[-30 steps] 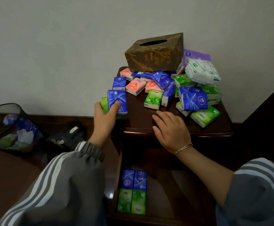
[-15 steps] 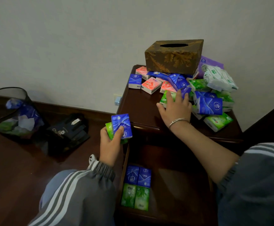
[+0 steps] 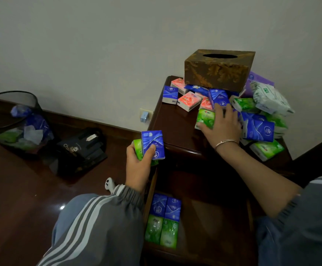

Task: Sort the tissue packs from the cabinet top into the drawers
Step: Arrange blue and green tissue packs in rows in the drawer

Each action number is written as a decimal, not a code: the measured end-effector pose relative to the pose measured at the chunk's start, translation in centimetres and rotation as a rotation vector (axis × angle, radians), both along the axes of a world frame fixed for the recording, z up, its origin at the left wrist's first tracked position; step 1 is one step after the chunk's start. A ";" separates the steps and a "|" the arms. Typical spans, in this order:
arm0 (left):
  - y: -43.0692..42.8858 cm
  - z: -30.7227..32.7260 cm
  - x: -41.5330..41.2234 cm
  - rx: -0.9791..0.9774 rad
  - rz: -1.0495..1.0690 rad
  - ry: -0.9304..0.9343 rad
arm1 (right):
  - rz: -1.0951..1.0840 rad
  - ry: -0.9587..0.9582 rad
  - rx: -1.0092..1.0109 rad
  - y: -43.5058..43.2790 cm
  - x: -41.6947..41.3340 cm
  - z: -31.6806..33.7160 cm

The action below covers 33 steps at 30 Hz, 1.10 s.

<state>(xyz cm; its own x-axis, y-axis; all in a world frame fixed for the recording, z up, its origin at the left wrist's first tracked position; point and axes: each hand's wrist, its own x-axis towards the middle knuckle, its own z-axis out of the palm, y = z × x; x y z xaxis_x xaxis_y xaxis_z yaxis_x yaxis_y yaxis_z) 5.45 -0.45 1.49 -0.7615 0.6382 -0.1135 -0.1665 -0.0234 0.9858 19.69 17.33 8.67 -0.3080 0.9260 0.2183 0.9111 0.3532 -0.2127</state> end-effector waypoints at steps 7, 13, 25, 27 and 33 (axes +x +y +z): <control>-0.2 -0.2 0.0 -0.013 -0.003 -0.007 | 0.151 -0.110 0.088 -2.8 -1.9 -2.2; -0.1 -0.3 -0.1 -0.010 0.004 -0.018 | 0.193 0.072 0.189 -3.0 -0.1 -2.0; 0.1 -0.2 0.2 -0.005 0.022 0.023 | -0.127 0.061 -0.215 -2.1 -2.5 -2.7; 0.0 -0.2 0.2 -0.005 0.022 0.028 | -0.136 0.049 -0.250 -1.8 -2.6 -2.2; -0.2 -0.3 0.4 -0.014 0.040 0.044 | -0.152 0.036 -0.299 -1.8 -2.0 -1.4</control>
<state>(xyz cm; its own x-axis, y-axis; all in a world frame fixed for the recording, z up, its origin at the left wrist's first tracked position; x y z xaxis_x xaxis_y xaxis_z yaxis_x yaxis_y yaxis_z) 5.87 -0.61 1.24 -0.7908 0.6057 -0.0882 -0.1224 -0.0154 0.9924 17.69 15.51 7.29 -0.1585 0.9854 -0.0622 0.9386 0.1308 -0.3193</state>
